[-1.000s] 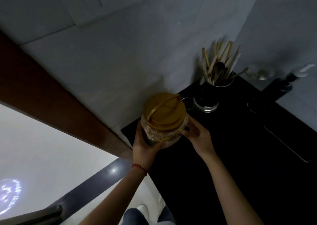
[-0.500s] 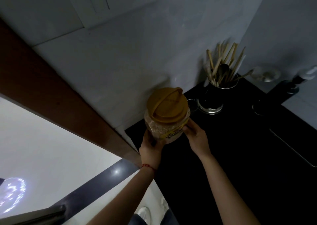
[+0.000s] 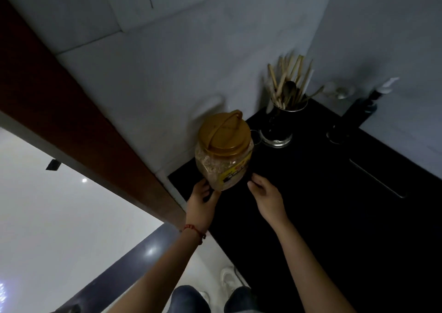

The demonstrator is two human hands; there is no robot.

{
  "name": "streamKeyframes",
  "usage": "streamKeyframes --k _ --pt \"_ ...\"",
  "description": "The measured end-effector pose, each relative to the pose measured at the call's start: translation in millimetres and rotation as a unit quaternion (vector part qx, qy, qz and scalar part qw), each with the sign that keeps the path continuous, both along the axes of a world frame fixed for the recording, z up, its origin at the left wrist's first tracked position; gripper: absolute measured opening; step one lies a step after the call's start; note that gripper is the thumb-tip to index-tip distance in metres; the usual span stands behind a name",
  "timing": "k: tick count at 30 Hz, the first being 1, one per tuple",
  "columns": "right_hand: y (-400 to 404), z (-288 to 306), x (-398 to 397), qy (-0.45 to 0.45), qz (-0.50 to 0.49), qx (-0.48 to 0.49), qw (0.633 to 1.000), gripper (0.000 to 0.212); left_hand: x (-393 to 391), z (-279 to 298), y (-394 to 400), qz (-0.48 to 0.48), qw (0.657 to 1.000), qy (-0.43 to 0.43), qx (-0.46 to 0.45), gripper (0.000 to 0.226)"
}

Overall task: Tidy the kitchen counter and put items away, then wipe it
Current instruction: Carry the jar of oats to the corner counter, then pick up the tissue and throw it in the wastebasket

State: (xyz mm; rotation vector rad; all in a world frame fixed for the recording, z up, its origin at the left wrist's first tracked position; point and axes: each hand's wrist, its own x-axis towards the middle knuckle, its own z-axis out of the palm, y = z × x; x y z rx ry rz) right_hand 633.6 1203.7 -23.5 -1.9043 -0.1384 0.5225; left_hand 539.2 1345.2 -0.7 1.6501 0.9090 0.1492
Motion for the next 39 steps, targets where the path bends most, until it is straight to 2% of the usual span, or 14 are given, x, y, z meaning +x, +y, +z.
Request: streamKeyframes --k 4,8,13,17,20,23,26,30,35,39 --pt "-31.2 -2.4 -42.3 0.007 -0.062 -0.029 0.998 0.038 -26.6 -5.1 0.8 -0.138 0.988 0.036 0.066 0.033" --pt "-61.9 -6.4 -98.8 0.047 -0.189 -0.013 0.981 0.033 -48.3 -4.8 -0.2 -0.240 0.968 0.031 0.062 0.026" --pt "-98.7 -9.1 -181.4 0.064 -0.392 0.068 0.915 0.021 -73.6 -12.2 1.3 -0.337 0.940 0.016 0.055 0.019" --pt "-132.4 -7.0 -266.6 0.070 -0.503 0.066 0.859 0.020 -98.2 -21.6 -10.3 -0.427 0.903 0.038 0.037 0.013" --pt "-155.3 -7.4 -333.6 0.103 -0.570 0.080 0.812 0.021 -113.3 -32.5 -29.7 -0.496 0.864 0.075 0.029 0.025" --pt "-175.0 -11.6 -397.8 0.136 -0.633 0.098 0.756 0.025 -127.1 -47.8 -54.3 -0.574 0.808 0.128 0.034 0.018" --pt "-185.1 -20.7 -462.9 0.170 -0.685 0.118 0.699 0.029 -143.3 -66.3 -80.4 -0.629 0.755 0.174 0.062 0.022" --pt "-182.5 -34.9 -539.1 0.197 -0.745 0.115 0.627 0.028 -166.3 -88.7 -112.4 -0.674 0.700 0.212 0.103 0.025" --pt "-175.6 -55.3 -646.2 0.222 -0.798 0.129 0.545 0.028 -222.2 -102.1 -180.7 -0.739 0.623 0.219 0.135 0.026" --pt "-174.3 -63.9 -730.0 0.234 -0.832 0.147 0.480 0.029 -291.8 -98.1 -246.5 -0.782 0.574 0.198 0.142 0.027"
